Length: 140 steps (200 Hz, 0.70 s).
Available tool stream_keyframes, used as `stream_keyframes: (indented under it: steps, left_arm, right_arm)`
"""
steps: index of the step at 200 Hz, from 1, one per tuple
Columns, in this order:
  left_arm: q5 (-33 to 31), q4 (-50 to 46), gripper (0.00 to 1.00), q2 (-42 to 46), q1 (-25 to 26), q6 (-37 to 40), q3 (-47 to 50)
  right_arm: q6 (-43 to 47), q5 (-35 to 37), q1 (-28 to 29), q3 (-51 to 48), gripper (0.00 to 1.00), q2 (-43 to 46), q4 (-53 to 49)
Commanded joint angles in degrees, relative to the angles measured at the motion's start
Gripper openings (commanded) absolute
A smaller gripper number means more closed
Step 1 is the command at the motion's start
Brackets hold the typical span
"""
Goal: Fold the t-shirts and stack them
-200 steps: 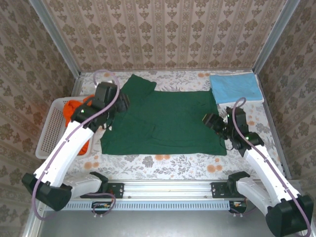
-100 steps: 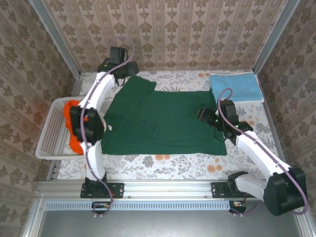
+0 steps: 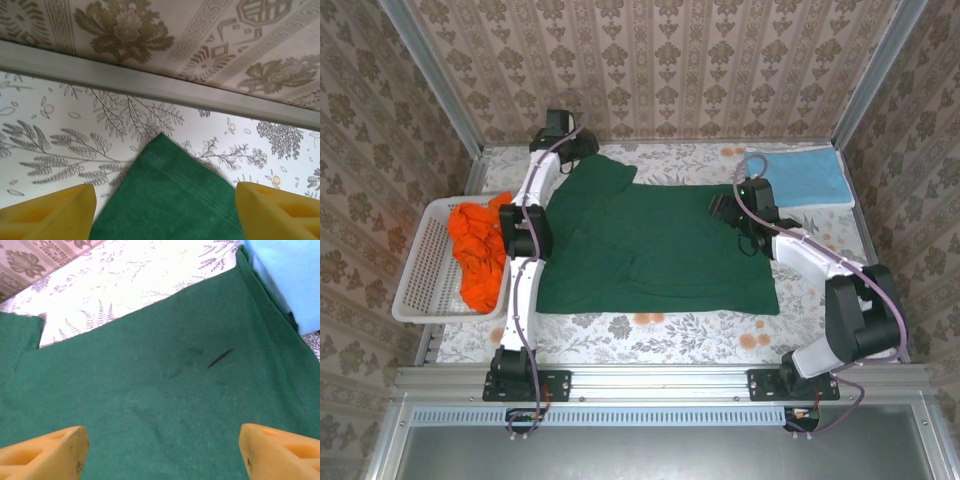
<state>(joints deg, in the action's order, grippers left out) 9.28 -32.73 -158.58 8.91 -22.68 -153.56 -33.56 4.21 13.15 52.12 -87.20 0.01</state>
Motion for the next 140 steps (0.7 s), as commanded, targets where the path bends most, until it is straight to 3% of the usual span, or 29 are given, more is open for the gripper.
stream_keyframes:
  steps: [1, 25, 140]
  left_arm:
    - [1.94, 3.02, 0.74, -2.02, -0.03, 1.59, -3.01]
    - [2.89, 2.42, 0.7, -3.68, 0.04, 1.86, -3.88]
    - [0.91, -7.72, 0.69, -4.1, -0.12, 5.2, -2.96]
  right_arm:
    - [0.39, 0.52, -0.3, 3.22, 0.8, -3.18, 2.19]
    - [0.12, 0.05, -0.23, 3.96, 0.8, -4.73, 2.28]
    - [0.96, 0.2, -0.92, 3.35, 0.81, -1.98, 1.0]
